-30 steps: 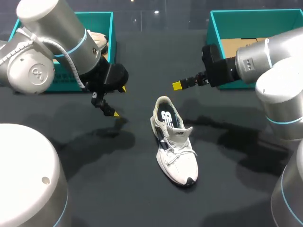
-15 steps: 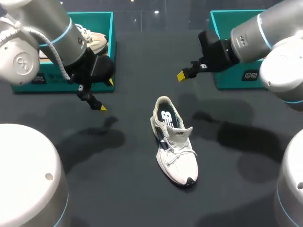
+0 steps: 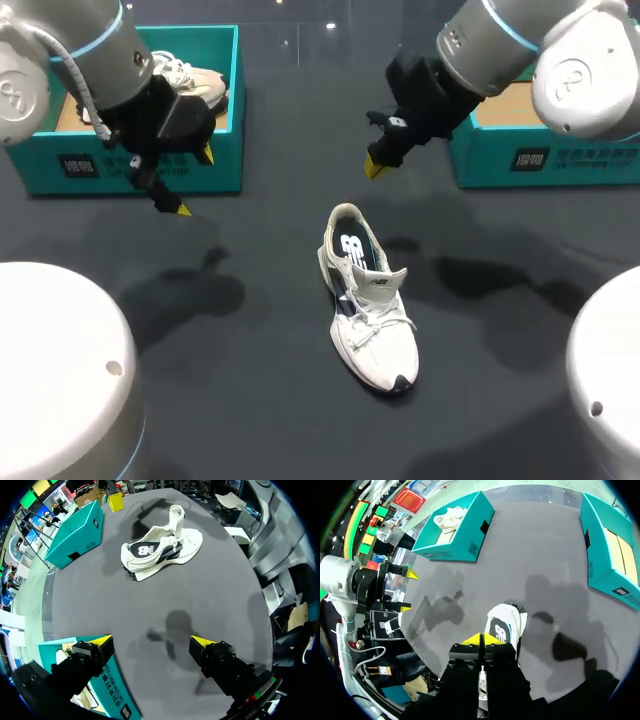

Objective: Take the shoe out of the shoebox, open the shoe tongue, remove and reinsert the insole, then place the shoe into the shoebox

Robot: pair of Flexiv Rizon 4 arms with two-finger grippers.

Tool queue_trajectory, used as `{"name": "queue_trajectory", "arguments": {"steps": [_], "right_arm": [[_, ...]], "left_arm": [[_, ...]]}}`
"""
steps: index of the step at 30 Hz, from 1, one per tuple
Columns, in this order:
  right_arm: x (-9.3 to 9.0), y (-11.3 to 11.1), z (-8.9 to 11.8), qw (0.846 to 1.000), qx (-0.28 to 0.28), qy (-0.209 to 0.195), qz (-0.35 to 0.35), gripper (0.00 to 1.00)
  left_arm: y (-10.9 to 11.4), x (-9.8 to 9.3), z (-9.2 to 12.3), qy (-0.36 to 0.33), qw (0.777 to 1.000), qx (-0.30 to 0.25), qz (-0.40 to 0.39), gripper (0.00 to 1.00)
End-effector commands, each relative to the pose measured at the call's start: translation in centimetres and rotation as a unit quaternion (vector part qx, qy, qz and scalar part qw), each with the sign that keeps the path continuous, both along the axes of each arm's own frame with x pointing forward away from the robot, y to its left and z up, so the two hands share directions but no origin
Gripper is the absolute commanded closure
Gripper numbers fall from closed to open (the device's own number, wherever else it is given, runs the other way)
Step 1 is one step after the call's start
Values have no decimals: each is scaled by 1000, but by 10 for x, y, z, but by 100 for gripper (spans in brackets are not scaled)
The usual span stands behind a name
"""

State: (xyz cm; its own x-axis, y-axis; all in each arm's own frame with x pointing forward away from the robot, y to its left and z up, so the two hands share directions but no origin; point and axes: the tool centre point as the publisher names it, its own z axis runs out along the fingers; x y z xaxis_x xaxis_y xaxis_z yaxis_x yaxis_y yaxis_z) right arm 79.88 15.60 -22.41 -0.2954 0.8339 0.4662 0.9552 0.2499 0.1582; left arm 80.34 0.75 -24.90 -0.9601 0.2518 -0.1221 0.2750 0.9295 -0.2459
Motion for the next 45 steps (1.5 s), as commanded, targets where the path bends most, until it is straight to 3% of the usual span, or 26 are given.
{"name": "queue_trajectory", "arguments": {"steps": [1,11,21,26,38,45], "right_arm": [[1,2,5,992,-128,9,2,100],[0,10,3,991,-133,9,0,100],[-38,36,-26,988,-145,-12,-59,100],[-55,40,-38,971,-213,-9,-112,100],[-55,40,-38,971,-213,-9,-112,100],[-43,36,-72,960,-247,-53,-119,100]], "left_arm": [[0,-1,1,0,1000,1,0,0],[0,-1,1,0,1000,1,0,0],[41,17,0,19,997,5,-68,0],[48,21,-1,18,995,9,-93,0],[48,21,-1,18,995,9,-93,0],[48,21,-1,18,995,9,-93,0]]}}
